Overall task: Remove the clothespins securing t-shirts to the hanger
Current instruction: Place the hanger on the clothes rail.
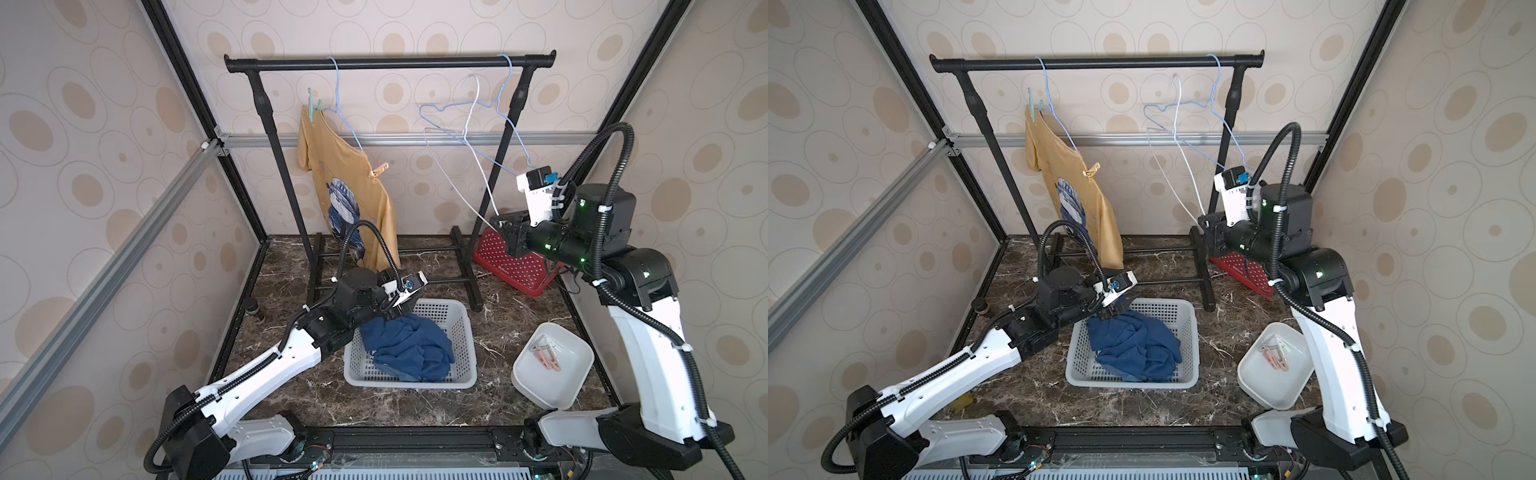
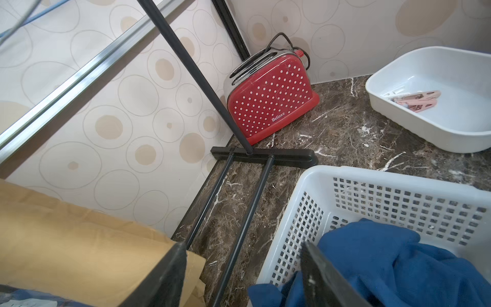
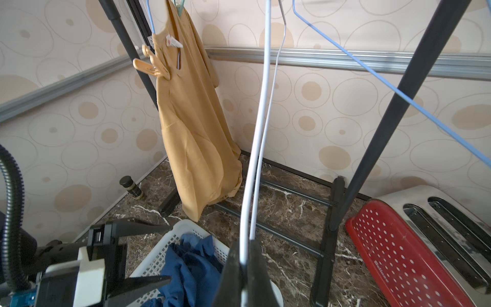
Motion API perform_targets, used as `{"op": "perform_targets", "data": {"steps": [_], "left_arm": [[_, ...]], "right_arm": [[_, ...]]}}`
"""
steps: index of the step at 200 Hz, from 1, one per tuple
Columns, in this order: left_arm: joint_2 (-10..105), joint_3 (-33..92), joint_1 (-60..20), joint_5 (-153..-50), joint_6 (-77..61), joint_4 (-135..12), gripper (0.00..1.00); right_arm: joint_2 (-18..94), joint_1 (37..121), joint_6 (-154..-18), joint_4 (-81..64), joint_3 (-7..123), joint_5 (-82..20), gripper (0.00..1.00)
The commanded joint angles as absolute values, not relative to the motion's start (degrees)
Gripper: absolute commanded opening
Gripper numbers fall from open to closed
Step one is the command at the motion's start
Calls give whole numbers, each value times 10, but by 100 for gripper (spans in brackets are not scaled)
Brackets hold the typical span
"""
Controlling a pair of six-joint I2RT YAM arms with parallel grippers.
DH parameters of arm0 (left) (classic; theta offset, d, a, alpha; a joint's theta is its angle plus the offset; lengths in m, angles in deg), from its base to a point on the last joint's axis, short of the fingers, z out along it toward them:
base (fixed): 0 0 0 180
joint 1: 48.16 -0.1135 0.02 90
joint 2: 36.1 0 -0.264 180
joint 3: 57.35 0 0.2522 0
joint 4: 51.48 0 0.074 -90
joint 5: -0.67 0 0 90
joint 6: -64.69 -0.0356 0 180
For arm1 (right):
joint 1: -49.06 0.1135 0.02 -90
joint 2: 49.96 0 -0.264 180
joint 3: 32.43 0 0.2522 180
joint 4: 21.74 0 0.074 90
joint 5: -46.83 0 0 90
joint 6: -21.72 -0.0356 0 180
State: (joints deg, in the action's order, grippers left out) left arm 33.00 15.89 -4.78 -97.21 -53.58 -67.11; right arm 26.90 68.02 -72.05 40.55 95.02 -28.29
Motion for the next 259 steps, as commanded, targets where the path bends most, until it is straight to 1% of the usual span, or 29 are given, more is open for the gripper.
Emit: {"op": "perform_targets", "data": {"steps": [1, 14, 22, 129, 181, 259], "left_arm": [[317, 160, -50, -968, -524, -652, 69], [318, 159, -49, -970, -521, -652, 69], [317, 159, -50, -972, -519, -652, 69], [302, 144, -47, -959, -504, -653, 69], [292, 137, -47, -953, -504, -657, 69], [288, 133, -47, -950, -503, -660, 69]], "right_arm": [[282, 656, -750, 354, 974, -219, 0], [291, 655, -759, 341, 982, -202, 0], [297, 634, -764, 333, 987, -192, 0], [384, 594, -833, 279, 1048, -108, 0], [406, 580, -862, 263, 1043, -80, 0], [398, 578, -861, 265, 1010, -79, 0]]}}
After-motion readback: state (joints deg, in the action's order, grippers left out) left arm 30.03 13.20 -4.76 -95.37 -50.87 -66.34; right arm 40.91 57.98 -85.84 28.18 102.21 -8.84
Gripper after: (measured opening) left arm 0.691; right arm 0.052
